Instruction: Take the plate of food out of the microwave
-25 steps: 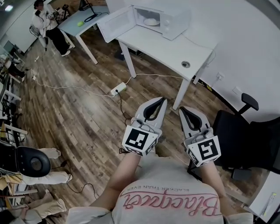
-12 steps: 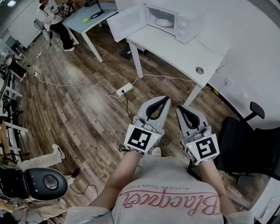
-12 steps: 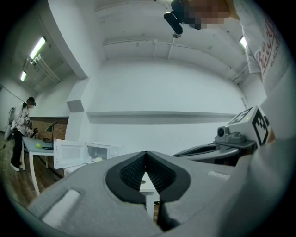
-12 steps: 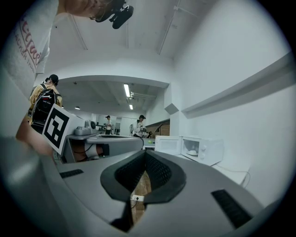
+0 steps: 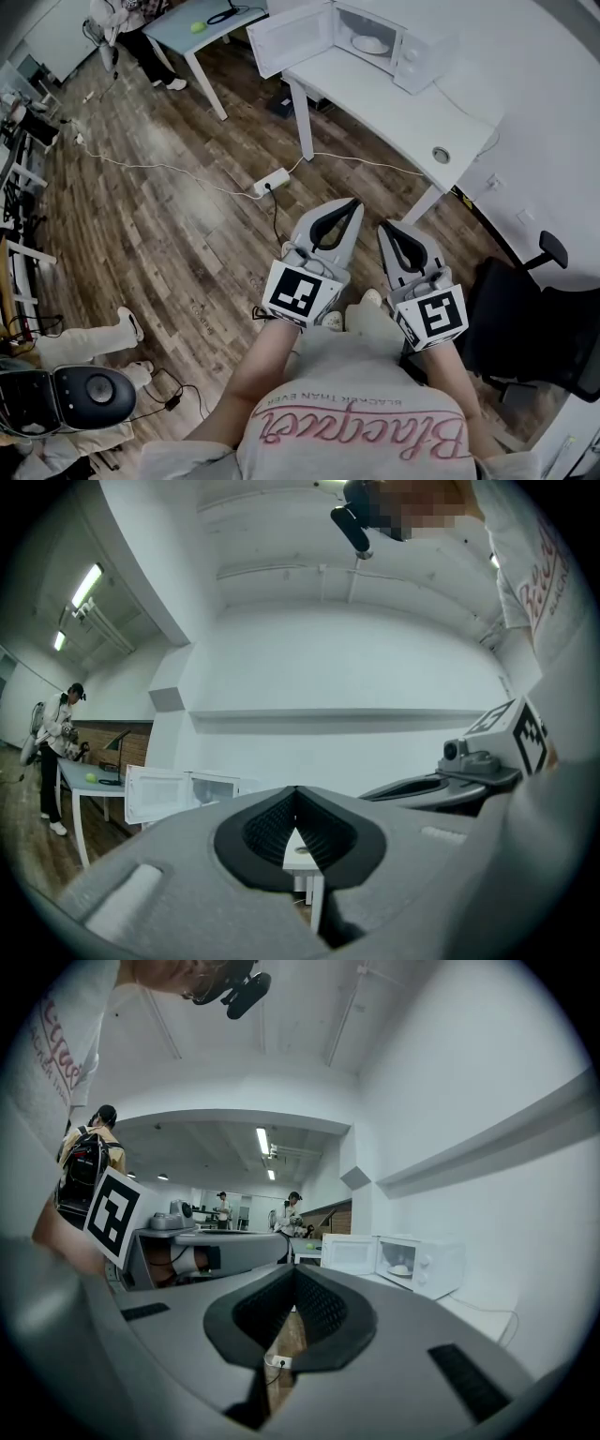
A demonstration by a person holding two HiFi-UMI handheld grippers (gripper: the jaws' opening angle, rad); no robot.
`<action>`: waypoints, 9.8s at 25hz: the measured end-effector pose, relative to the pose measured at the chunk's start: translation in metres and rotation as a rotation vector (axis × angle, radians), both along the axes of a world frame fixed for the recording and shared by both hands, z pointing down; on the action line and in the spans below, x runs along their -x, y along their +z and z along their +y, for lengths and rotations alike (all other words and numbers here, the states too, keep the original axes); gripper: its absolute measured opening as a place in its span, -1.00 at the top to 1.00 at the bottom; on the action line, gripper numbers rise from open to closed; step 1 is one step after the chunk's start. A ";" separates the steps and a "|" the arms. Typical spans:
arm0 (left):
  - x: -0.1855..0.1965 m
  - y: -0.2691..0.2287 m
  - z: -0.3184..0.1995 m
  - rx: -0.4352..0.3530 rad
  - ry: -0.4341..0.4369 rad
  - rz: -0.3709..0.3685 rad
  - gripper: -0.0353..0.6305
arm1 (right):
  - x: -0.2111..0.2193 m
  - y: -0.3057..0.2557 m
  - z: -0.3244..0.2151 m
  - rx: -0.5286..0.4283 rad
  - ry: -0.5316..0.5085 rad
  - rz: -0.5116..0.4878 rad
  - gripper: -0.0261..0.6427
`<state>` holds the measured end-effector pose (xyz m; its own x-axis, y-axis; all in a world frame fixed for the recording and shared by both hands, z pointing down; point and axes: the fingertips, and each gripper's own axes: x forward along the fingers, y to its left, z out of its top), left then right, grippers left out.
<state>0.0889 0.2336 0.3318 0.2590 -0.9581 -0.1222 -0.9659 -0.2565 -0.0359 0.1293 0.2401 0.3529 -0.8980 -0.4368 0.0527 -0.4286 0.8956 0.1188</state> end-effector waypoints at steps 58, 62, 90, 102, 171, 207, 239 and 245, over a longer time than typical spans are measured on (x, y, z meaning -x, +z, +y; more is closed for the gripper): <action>0.082 -0.004 -0.237 0.049 -0.101 -0.042 0.88 | 0.087 -0.009 -0.241 0.037 -0.105 -0.042 0.89; 0.081 -0.006 -0.263 0.045 -0.093 -0.049 0.88 | 0.089 -0.008 -0.263 0.032 -0.114 -0.045 0.89; 0.085 0.007 -0.327 0.059 -0.065 -0.036 0.88 | 0.096 -0.004 -0.328 0.045 -0.082 -0.074 0.89; 0.101 0.012 -0.336 0.046 -0.089 -0.017 0.88 | 0.108 0.002 -0.341 0.041 -0.068 -0.051 0.89; 0.259 0.033 -0.599 0.087 0.495 0.035 0.56 | 0.253 0.031 -0.581 0.096 0.546 0.008 0.89; 0.280 0.130 -0.672 0.402 0.475 0.350 0.32 | 0.277 0.067 -0.625 0.218 0.487 -0.044 0.89; 0.293 0.208 -0.748 0.710 0.290 0.833 0.47 | 0.271 0.105 -0.670 0.332 0.514 -0.056 0.89; 0.292 0.213 -0.756 0.786 0.206 0.833 0.48 | 0.272 0.109 -0.674 0.347 0.514 -0.058 0.89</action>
<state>-0.2033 -0.5226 0.5448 0.5380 -0.7946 0.2814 -0.5529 -0.0806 0.8294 -0.1426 -0.4338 0.4624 -0.5833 -0.7799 0.2269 -0.8121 0.5555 -0.1787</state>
